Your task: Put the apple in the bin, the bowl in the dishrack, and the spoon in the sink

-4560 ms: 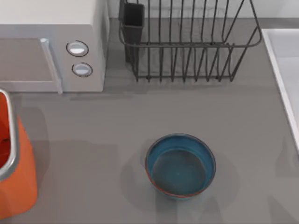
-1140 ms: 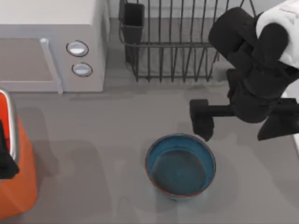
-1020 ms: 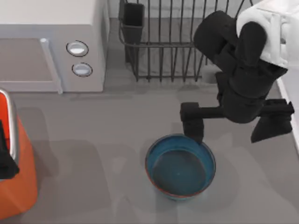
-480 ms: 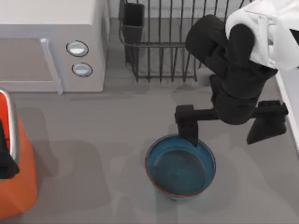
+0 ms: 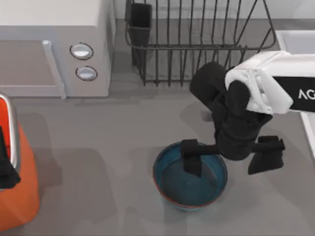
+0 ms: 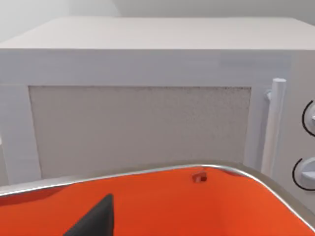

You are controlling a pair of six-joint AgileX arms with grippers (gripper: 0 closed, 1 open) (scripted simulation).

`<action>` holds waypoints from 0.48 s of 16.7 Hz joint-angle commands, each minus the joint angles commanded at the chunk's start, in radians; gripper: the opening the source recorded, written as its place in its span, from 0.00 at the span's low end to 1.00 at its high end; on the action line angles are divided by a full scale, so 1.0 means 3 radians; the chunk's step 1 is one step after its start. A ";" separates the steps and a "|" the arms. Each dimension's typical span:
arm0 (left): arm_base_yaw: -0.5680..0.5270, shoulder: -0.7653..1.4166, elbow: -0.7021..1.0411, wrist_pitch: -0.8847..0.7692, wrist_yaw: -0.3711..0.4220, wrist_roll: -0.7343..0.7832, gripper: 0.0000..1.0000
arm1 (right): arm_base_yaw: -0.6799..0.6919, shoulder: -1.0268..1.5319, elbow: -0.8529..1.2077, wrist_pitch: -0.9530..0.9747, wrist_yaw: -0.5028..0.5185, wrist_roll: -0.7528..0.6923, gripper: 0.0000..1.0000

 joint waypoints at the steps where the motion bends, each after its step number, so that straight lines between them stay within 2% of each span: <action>1: 0.0000 0.0000 0.0000 0.0000 0.0000 0.0000 1.00 | 0.0002 0.0027 -0.0055 0.0068 0.0000 0.0003 1.00; 6: 0.0000 0.0000 0.0000 0.0000 0.0000 0.0000 1.00 | 0.0004 0.0041 -0.0086 0.0103 0.0000 0.0005 1.00; 8: 0.0000 0.0000 0.0000 0.0000 0.0000 0.0000 1.00 | 0.0004 0.0041 -0.0086 0.0103 0.0000 0.0005 0.85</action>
